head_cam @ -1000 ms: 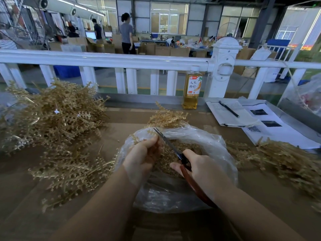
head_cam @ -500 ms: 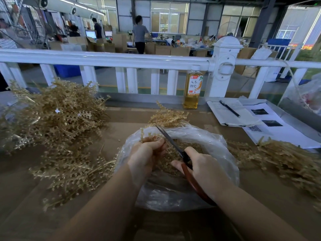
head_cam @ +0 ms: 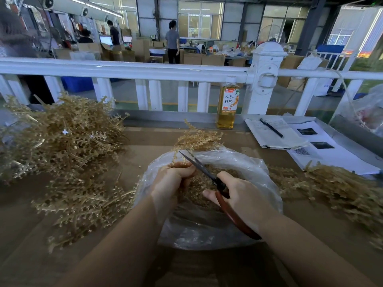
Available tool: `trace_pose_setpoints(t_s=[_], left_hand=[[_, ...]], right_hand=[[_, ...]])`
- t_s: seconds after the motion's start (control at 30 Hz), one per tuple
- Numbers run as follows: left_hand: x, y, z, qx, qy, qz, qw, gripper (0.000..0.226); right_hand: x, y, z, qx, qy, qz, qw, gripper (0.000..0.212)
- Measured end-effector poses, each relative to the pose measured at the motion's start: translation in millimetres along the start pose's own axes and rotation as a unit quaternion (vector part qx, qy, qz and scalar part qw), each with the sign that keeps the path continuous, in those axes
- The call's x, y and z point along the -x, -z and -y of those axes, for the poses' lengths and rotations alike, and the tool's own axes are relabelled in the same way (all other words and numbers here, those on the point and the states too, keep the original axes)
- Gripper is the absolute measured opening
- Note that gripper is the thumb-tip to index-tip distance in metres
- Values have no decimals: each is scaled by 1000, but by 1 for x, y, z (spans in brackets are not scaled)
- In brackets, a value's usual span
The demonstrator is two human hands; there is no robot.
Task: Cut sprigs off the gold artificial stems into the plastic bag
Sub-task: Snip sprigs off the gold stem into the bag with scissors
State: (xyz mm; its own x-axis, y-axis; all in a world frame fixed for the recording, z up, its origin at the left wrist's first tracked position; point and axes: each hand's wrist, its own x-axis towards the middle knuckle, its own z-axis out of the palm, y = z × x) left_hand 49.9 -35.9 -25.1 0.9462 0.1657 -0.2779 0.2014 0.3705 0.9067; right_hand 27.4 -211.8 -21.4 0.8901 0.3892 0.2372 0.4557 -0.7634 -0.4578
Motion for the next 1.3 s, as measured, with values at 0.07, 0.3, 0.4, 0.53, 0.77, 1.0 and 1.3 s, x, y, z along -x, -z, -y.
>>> trace_pose_setpoints(t_s=[0.07, 0.3, 0.4, 0.53, 0.77, 1.0, 1.3], left_hand=[[-1, 1, 0, 2, 7, 8, 1000, 14], [-2, -1, 2, 11, 8, 18, 1000, 10], [-1, -1, 3, 26, 10, 33, 999, 10], [0, 0, 3, 16, 8, 45, 999, 17], [2, 0, 2, 12, 25, 33, 999, 31], [1, 0, 2, 27, 38, 51, 998, 17], [6, -4, 0, 61, 18, 89, 994, 10]], right_hand=[[-1, 1, 0, 3, 1, 3, 1000, 39], [4, 2, 3, 24, 10, -24, 999, 33], [5, 0, 4, -3, 3, -25, 1000, 35], [3, -1, 3, -25, 5, -4, 1000, 34], [3, 1, 6, -34, 3, 0, 999, 32], [3, 3, 8, -40, 7, -3, 999, 35], [4, 11, 12, 3, -7, -12, 1000, 40]])
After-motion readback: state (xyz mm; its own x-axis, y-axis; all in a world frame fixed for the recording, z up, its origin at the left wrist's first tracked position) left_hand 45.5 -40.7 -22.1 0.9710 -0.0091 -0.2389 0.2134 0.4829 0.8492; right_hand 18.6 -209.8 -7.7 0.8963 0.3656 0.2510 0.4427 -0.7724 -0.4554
